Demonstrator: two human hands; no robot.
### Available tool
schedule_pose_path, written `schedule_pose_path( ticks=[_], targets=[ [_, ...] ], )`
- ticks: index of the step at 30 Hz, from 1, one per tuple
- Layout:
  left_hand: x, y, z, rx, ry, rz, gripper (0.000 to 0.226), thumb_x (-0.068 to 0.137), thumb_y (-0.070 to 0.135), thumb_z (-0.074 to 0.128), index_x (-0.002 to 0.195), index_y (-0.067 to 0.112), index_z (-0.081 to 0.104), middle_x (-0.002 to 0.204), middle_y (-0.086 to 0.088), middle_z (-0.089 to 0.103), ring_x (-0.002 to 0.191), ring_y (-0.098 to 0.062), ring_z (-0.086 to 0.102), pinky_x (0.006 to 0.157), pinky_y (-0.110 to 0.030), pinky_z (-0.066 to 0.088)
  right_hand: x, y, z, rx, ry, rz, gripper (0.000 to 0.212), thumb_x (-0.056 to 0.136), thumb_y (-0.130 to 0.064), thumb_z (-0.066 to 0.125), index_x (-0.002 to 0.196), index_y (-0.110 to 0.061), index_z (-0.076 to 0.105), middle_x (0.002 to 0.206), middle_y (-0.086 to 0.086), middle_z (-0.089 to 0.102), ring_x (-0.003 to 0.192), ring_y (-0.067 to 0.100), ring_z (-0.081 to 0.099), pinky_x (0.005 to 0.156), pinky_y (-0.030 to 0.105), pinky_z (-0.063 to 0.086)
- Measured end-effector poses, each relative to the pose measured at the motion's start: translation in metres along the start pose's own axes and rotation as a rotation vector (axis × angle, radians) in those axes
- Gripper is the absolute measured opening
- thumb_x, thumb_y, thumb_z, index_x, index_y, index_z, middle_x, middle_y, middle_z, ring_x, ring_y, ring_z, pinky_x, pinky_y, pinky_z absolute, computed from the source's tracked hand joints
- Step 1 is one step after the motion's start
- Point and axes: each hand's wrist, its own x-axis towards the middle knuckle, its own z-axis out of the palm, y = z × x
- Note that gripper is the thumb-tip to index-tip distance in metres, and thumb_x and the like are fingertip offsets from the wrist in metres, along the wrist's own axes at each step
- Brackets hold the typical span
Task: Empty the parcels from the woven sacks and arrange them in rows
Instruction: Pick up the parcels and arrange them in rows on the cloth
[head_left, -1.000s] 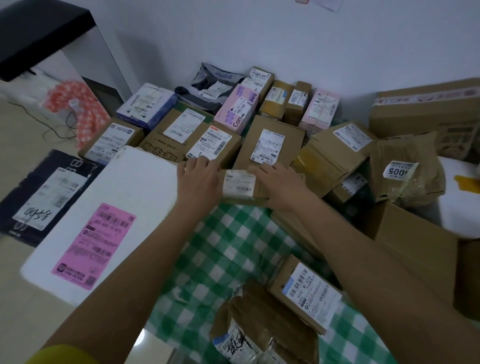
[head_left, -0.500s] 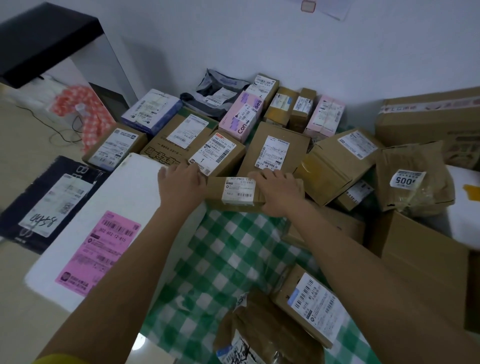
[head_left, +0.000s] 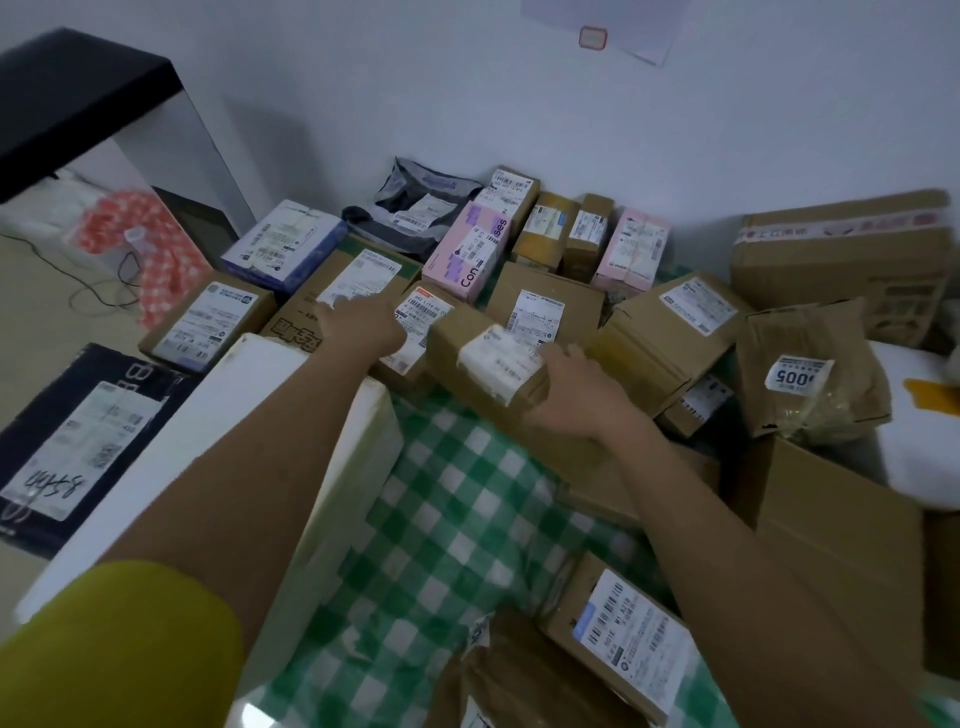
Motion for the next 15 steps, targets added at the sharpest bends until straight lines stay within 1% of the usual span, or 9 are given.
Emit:
schedule_pose_path(
  ticks=[2, 4, 6, 7, 8, 9, 11, 13, 15],
  targets=[
    [0.011, -0.001, 0.006, -0.151, -0.098, 0.003, 0.045, 0.093, 0.03, 0.055, 0.132, 0.011, 0.044, 0.131, -0.014, 0.051, 0.123, -0.032, 0.046, 0.105, -0.046, 0.034, 0.001, 0.001, -0.002, 0.12, 0.111, 0.065, 0.088, 0.076, -0.045, 0.072, 0.144, -0.019, 0.024, 0.13, 0.005, 0.038, 0.112, 0.024, 0.046, 0.082, 0.037, 0.048],
    [0.016, 0.001, 0.015, -0.277, -0.21, -0.009, 0.079, 0.081, 0.036, 0.072, 0.143, 0.012, 0.03, 0.142, -0.014, 0.042, 0.129, -0.032, 0.04, 0.105, -0.045, 0.034, 0.006, 0.001, 0.0, 0.181, 0.223, 0.108, 0.084, 0.076, -0.045, 0.071, 0.141, -0.018, 0.025, 0.128, 0.003, 0.038, 0.108, 0.022, 0.048, 0.078, 0.035, 0.049],
    [0.02, 0.004, 0.021, -0.254, -0.297, -0.052, 0.114, 0.064, 0.045, 0.083, 0.149, 0.015, 0.014, 0.147, -0.015, 0.034, 0.132, -0.034, 0.036, 0.105, -0.048, 0.034, 0.012, 0.0, 0.003, 0.207, 0.28, 0.122, 0.08, 0.078, -0.045, 0.071, 0.139, -0.018, 0.027, 0.127, 0.003, 0.039, 0.107, 0.021, 0.049, 0.077, 0.035, 0.05],
    [0.022, 0.006, 0.022, -0.203, -0.331, -0.064, 0.127, 0.057, 0.051, 0.085, 0.151, 0.018, 0.005, 0.149, -0.017, 0.029, 0.134, -0.036, 0.034, 0.106, -0.05, 0.034, 0.017, 0.001, 0.004, 0.226, 0.286, 0.129, 0.079, 0.078, -0.044, 0.07, 0.139, -0.018, 0.027, 0.126, 0.003, 0.04, 0.107, 0.021, 0.05, 0.078, 0.036, 0.051],
    [0.021, 0.009, 0.024, -0.151, -0.356, -0.076, 0.135, 0.054, 0.053, 0.085, 0.152, 0.021, -0.003, 0.152, -0.019, 0.022, 0.136, -0.039, 0.03, 0.107, -0.053, 0.033, 0.018, 0.0, 0.005, 0.243, 0.286, 0.138, 0.079, 0.078, -0.044, 0.071, 0.138, -0.018, 0.028, 0.125, 0.003, 0.041, 0.107, 0.022, 0.05, 0.078, 0.037, 0.052],
    [0.024, 0.01, 0.026, -0.113, -0.371, -0.073, 0.138, 0.055, 0.053, 0.085, 0.152, 0.024, -0.009, 0.154, -0.021, 0.015, 0.138, -0.041, 0.026, 0.107, -0.055, 0.032, 0.022, 0.0, 0.006, 0.254, 0.289, 0.15, 0.079, 0.078, -0.045, 0.071, 0.139, -0.018, 0.028, 0.125, 0.003, 0.041, 0.107, 0.021, 0.051, 0.079, 0.038, 0.052],
    [0.026, 0.013, 0.029, -0.065, -0.368, -0.056, 0.132, 0.064, 0.048, 0.082, 0.151, 0.025, -0.016, 0.154, -0.026, 0.006, 0.139, -0.045, 0.019, 0.109, -0.058, 0.029, 0.028, 0.001, 0.008, 0.266, 0.3, 0.172, 0.081, 0.078, -0.045, 0.071, 0.14, -0.017, 0.026, 0.127, 0.003, 0.041, 0.108, 0.021, 0.051, 0.078, 0.038, 0.052],
    [0.025, 0.014, 0.034, -0.043, -0.323, -0.029, 0.123, 0.073, 0.043, 0.078, 0.151, 0.023, -0.016, 0.152, -0.03, 0.007, 0.138, -0.047, 0.019, 0.108, -0.057, 0.031, 0.03, 0.002, 0.009, 0.279, 0.312, 0.173, 0.083, 0.078, -0.045, 0.071, 0.142, -0.018, 0.025, 0.13, 0.003, 0.041, 0.109, 0.021, 0.05, 0.079, 0.037, 0.052],
    [0.022, 0.017, 0.035, -0.027, -0.304, -0.028, 0.121, 0.074, 0.042, 0.076, 0.151, 0.022, -0.015, 0.151, -0.03, 0.009, 0.137, -0.046, 0.021, 0.108, -0.056, 0.031, 0.03, 0.005, 0.01, 0.282, 0.307, 0.139, 0.084, 0.078, -0.046, 0.071, 0.142, -0.019, 0.025, 0.133, 0.002, 0.04, 0.111, 0.02, 0.049, 0.08, 0.036, 0.052]
  ],
)
